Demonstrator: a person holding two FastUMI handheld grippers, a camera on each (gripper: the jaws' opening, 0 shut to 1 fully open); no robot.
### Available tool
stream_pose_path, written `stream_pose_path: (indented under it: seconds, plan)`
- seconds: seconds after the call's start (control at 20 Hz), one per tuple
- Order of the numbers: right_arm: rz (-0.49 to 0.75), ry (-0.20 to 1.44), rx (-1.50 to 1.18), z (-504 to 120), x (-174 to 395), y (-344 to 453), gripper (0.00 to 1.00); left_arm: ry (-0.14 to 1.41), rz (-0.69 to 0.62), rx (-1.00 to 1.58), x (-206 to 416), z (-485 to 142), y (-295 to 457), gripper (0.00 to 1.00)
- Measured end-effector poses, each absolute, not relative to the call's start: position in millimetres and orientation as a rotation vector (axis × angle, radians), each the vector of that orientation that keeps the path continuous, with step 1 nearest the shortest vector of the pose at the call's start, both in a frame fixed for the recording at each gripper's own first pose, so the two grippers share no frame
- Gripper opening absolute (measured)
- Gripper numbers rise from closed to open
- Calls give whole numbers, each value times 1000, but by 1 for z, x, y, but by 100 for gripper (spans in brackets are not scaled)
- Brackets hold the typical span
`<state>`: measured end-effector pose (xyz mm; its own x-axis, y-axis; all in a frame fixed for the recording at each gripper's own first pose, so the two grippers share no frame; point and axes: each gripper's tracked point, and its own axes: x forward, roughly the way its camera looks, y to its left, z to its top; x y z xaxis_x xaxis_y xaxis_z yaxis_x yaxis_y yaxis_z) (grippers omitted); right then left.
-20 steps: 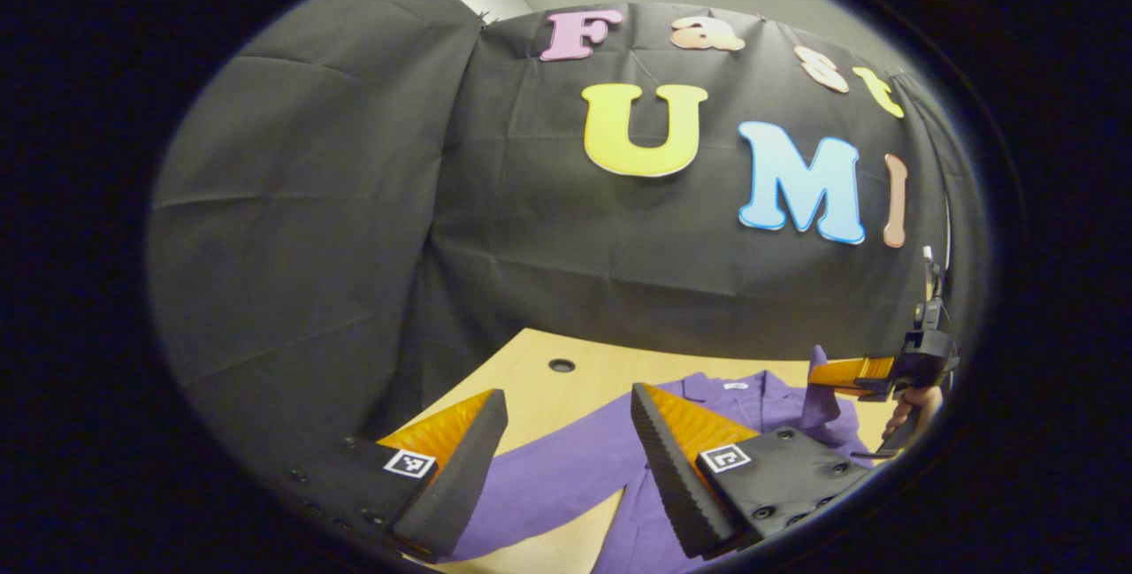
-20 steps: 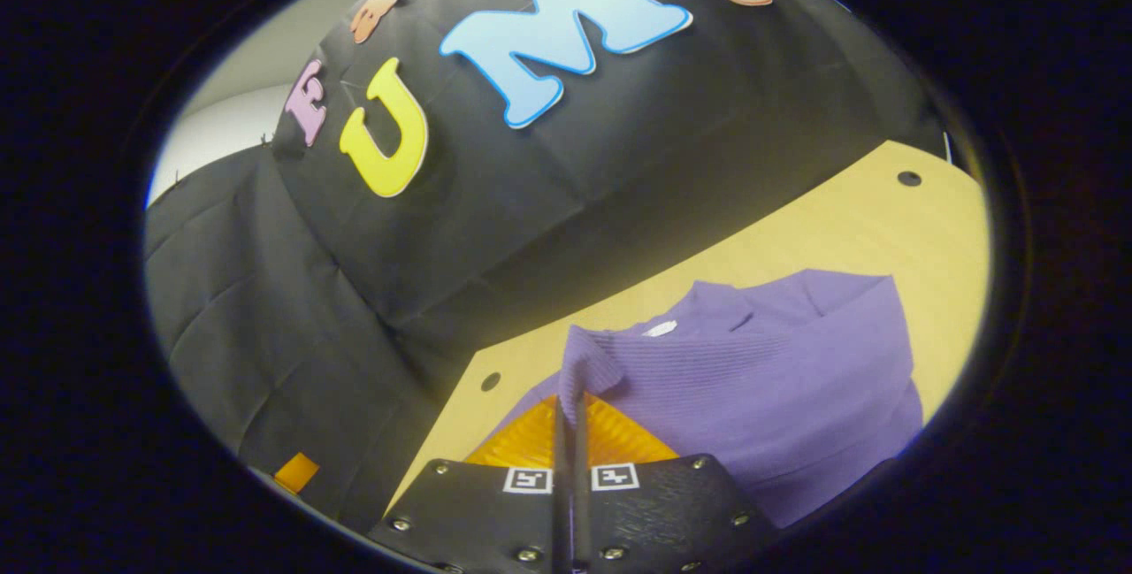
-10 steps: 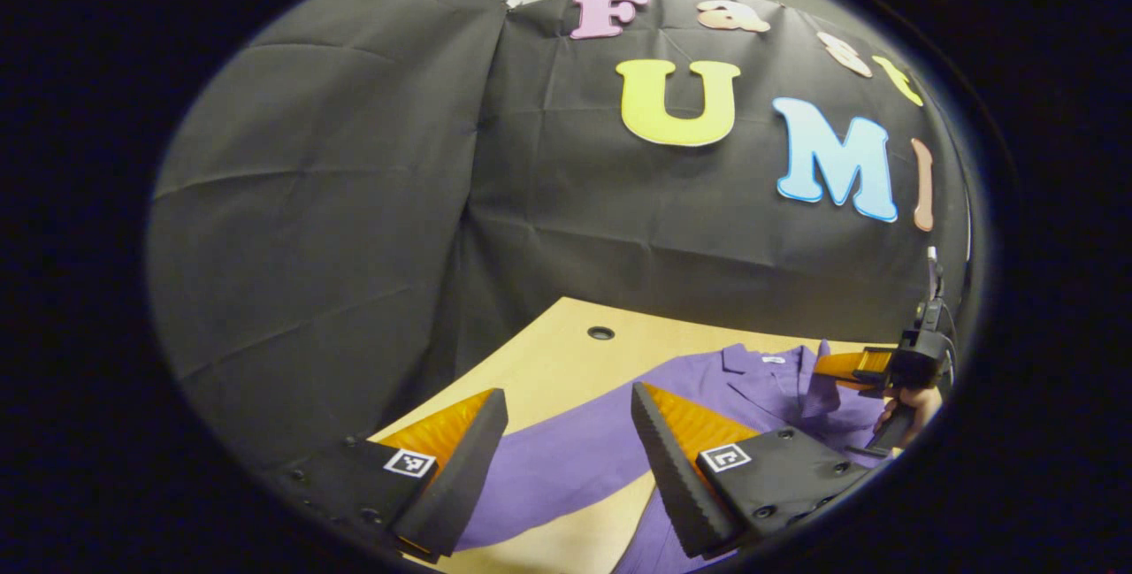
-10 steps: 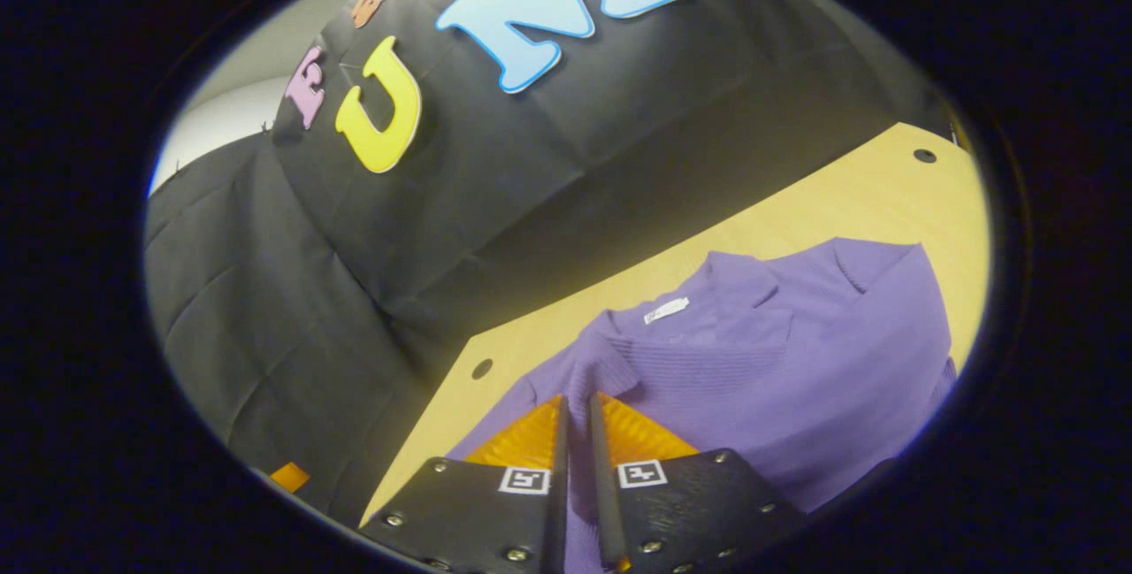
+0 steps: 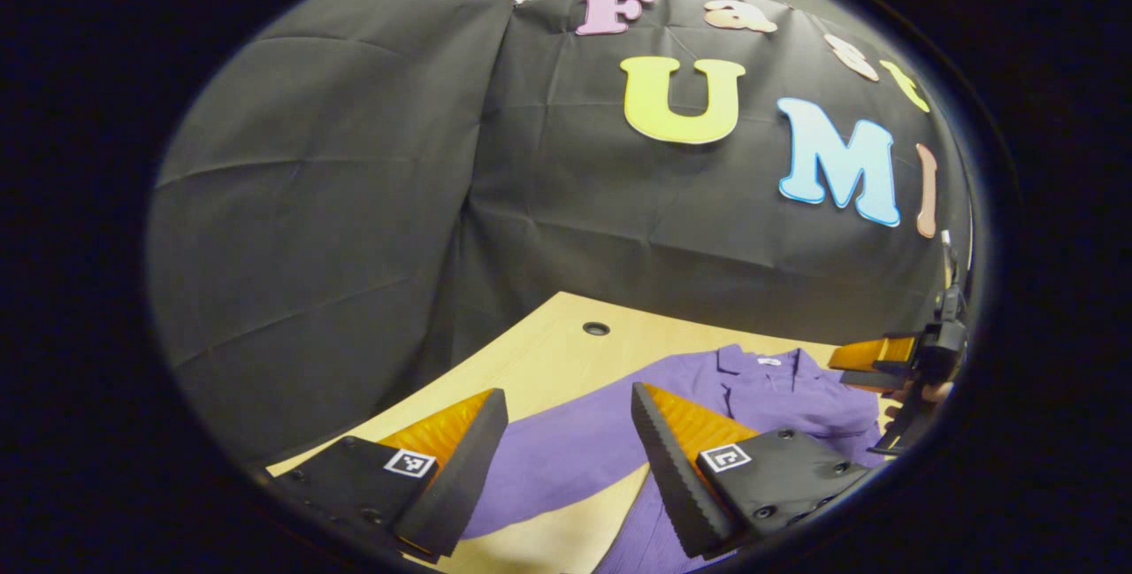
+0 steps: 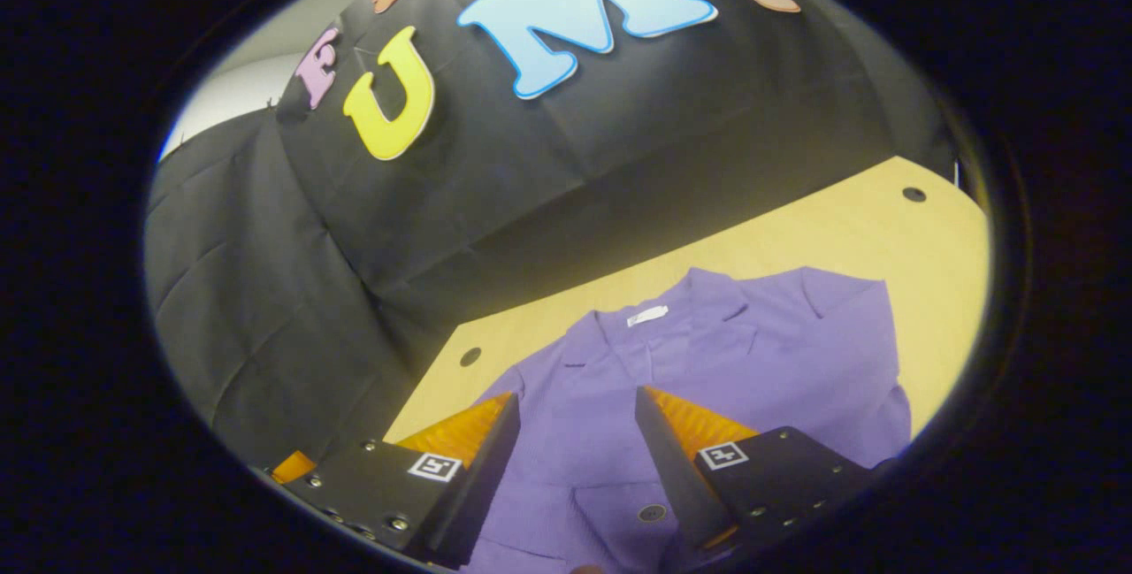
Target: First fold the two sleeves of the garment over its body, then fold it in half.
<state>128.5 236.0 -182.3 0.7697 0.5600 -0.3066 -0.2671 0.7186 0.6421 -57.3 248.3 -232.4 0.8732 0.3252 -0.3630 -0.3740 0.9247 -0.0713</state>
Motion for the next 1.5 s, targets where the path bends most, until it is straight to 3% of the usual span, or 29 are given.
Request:
stream_pose_path:
  seconds: [0.25, 0.3, 0.7, 1.1, 1.5]
  plan:
    - [430, 417, 464, -160, 119, 197, 84, 411, 491, -150, -72, -260, 275, 94]
    - [423, 413, 437, -159, 116, 189, 93, 426, 533, -157, -78, -265, 287, 94]
    - [386, 362, 308, -137, 92, 147, 93, 604, 808, -206, -134, -321, 354, 94]
    - [374, 387, 337, -134, 86, 151, 93, 706, 929, -289, -147, -343, 361, 95]
    - [380, 401, 340, -133, 79, 153, 93, 794, 958, -321, -151, -346, 358, 94]
